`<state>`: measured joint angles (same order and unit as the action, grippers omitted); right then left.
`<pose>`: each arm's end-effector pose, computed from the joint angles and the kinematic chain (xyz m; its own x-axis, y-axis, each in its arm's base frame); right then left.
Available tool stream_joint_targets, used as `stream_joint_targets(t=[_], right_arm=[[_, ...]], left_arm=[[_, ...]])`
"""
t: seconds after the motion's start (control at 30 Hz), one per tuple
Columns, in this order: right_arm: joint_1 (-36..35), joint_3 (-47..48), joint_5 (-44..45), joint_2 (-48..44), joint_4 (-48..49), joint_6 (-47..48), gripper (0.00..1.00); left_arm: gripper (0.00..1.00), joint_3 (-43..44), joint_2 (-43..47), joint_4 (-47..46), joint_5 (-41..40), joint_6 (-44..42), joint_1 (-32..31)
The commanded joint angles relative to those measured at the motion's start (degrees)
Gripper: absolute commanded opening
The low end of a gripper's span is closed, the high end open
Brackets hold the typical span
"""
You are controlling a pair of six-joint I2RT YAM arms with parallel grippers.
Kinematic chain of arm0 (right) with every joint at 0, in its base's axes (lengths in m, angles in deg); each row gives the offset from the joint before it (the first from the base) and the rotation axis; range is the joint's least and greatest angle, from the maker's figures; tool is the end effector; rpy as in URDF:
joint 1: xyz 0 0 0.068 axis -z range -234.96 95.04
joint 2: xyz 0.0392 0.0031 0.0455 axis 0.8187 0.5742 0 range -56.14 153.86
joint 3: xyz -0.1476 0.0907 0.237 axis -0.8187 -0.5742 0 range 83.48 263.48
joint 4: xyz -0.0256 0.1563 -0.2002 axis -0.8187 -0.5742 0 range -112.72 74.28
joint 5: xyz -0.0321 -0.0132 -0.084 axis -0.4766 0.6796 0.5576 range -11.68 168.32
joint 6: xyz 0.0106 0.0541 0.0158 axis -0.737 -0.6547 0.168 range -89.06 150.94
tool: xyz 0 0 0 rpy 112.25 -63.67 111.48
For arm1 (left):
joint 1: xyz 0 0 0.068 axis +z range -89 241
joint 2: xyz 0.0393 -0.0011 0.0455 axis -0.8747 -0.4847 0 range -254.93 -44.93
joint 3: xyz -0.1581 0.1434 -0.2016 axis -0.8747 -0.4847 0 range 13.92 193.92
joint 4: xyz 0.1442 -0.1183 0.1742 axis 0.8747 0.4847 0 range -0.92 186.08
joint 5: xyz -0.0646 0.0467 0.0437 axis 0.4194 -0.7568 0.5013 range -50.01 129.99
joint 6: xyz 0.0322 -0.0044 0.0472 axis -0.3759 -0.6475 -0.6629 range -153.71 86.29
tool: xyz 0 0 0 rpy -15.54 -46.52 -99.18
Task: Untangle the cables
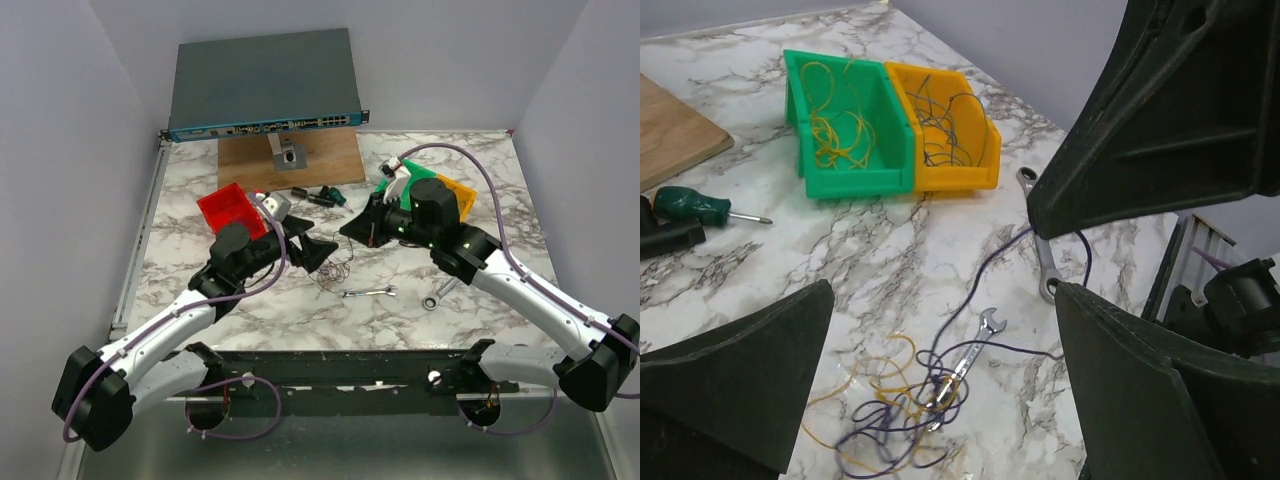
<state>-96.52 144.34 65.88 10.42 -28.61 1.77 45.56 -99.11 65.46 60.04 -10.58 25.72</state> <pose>0.1867 0.1773 0.3752 -0.5985 0.1055 -0.7941 -0.5829 0.6227 0.5220 0.1618 -0.1316 0.3111 -0.3090 -0.2334 -0.9220 0.7623 0.5188 -0.3869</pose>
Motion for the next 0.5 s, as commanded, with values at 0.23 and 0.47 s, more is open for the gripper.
stream_joint_targets(t=[0.23, 0.47], right_arm=[[-0.19, 3.43, -8.21, 1.56, 2.65, -0.49, 0.01], [-0.10, 2.70, -2.62, 0.55, 4.89, -1.95, 0.01]], left_arm=[[0.94, 8.57, -10.99, -3.58, 11.26, 0.40, -2.01], [0.80, 9.43, -14.02, -4.85, 12.37, 0.89, -4.25]])
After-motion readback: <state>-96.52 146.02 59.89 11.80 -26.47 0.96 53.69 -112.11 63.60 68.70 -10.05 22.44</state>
